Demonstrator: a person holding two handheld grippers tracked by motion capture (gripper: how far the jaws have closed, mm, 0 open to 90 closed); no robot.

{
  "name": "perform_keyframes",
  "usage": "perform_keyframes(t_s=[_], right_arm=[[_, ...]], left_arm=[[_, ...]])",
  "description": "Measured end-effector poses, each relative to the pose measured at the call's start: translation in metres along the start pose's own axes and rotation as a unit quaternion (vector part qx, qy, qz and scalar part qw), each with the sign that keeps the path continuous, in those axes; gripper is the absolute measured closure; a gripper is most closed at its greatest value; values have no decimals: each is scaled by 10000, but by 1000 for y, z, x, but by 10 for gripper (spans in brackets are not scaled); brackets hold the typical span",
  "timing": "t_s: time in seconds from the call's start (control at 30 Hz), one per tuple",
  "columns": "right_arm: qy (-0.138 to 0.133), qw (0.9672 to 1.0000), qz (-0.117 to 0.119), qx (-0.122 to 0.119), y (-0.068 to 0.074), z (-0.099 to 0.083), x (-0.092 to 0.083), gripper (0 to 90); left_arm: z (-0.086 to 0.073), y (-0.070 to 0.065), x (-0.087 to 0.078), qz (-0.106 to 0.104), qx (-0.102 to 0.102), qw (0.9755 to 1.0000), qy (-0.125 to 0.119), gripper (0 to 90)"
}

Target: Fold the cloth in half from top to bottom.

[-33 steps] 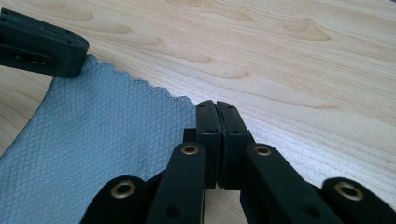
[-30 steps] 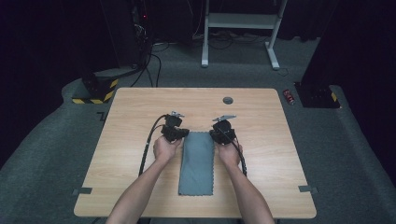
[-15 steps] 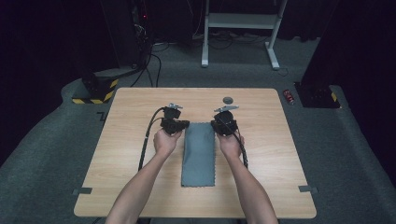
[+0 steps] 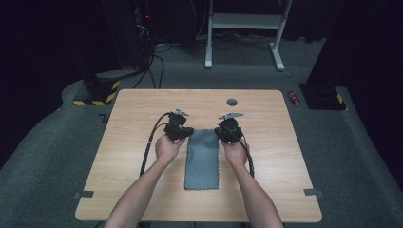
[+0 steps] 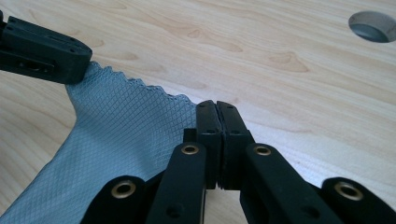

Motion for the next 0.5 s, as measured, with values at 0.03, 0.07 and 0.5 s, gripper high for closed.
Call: perform_keyframes(t_s=[0.03,0.07,0.5], right_arm=[[4,10000,26,-29,2,-2,0,888],[3,10000,50,-25,3,-3,-1,888],[-42,9996,281,-47,10,-14,-9,888]], left_arm=[[-2,0,-1,11,53,10000,24,889],[-4,-1,-1,-12,47,10000,40,889],[-16,-4,-8,-176,26,9998,45,889]])
Point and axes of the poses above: each handheld gripper's, and its own axes: x roughly forward along the jaws, z roughly out of its top, y roughly to its left, the point moved 8 cm from there along x, roughly forward along the jaws, and after that the axes turned 8 degrees about -x, right-handed, at the moved point
